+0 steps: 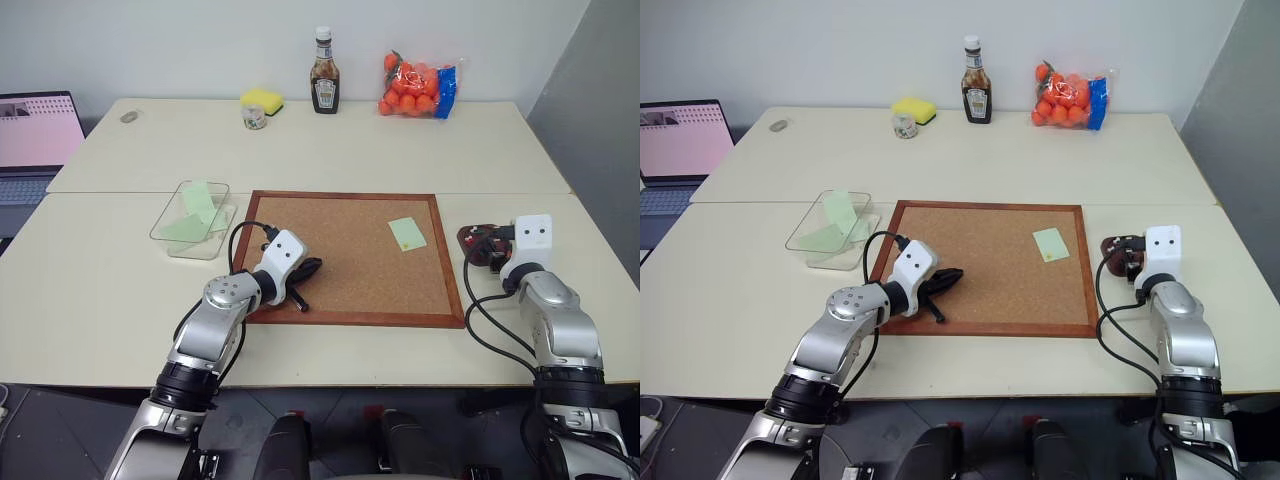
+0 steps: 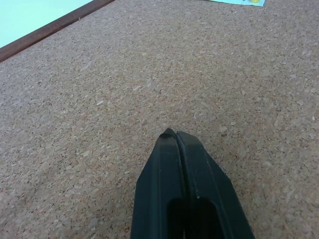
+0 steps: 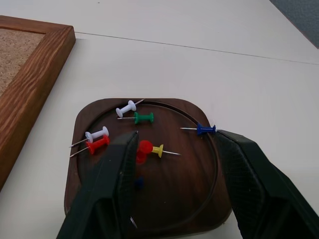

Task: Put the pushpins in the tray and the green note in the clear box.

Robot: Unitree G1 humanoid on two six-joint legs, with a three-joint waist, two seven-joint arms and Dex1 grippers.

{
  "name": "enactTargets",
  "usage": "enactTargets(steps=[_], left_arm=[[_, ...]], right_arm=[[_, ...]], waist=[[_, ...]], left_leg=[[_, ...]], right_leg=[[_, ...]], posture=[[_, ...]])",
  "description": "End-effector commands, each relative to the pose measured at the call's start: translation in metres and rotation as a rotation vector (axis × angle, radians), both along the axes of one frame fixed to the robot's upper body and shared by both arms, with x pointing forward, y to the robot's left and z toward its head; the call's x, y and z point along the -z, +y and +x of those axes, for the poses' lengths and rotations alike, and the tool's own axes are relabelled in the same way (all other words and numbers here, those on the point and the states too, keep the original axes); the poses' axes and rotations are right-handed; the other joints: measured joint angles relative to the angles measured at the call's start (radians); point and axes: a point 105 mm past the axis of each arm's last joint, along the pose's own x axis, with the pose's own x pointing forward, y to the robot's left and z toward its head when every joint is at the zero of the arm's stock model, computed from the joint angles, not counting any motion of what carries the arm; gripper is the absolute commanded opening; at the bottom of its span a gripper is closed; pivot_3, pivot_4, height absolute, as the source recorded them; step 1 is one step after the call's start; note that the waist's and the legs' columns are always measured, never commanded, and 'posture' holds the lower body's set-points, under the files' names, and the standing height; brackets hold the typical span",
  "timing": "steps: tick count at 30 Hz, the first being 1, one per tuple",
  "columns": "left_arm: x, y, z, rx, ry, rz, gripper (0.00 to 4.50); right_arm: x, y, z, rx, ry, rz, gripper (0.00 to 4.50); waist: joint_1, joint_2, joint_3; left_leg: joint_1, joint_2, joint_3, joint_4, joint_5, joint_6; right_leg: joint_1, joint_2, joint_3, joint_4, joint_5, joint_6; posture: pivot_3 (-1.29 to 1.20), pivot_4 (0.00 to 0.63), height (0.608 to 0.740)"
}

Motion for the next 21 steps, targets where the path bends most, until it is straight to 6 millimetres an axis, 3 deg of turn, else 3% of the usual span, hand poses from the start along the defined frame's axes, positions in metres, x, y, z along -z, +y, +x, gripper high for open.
enactTargets(steps=[1,9,11,17,21], left_arm=[[0.02,-0.002,-0.007,0.02,0.069,0.039,0.0],[0.02,-0.003,-0.007,0.022,0.072,0.037,0.0],[0.02,-0.003,-0.008,0.02,0.072,0.038,0.0],[0.021,-0.002,-0.008,0.018,0.074,0.038,0.0],[0.021,-0.002,-0.008,0.019,0.074,0.037,0.0]], right_arm=[[-0.013,-0.004,0.002,0.016,-0.033,-0.031,2.58],[-0.013,-0.003,0.0,0.012,-0.033,-0.027,2.58],[-0.029,0.003,0.0,-0.01,-0.121,0.009,2.58],[-0.051,0.05,-0.006,-0.233,-0.232,0.116,2.58],[-0.052,0.085,-0.012,-0.371,-0.234,0.154,2.58]], waist=[[0.0,0.0,0.0],[0.0,0.0,0.0],[0.0,0.0,0.0],[0.0,0.001,0.0],[0.0,0.001,0.0]], left_leg=[[0.0,0.0,0.0,0.0,0.0,0.0],[0.0,0.0,0.0,0.0,0.0,0.0],[0.0,0.0,0.0,0.0,0.0,0.0],[0.0,0.0,0.0,0.0,0.0,0.0],[0.0,0.0,0.0,0.0,0.0,0.0]], right_leg=[[0.0,0.0,0.0,0.0,0.0,0.0],[0.0,0.0,0.0,0.0,0.0,0.0],[0.0,0.0,0.0,0.0,0.0,0.0],[0.0,0.0,0.0,0.0,0.0,0.0],[0.0,0.0,0.0,0.0,0.0,0.0]], posture=[[0.0,0.15,0.74],[0.0,0.15,0.74],[0.0,0.15,0.74],[0.0,0.15,0.74],[0.0,0.15,0.74]])
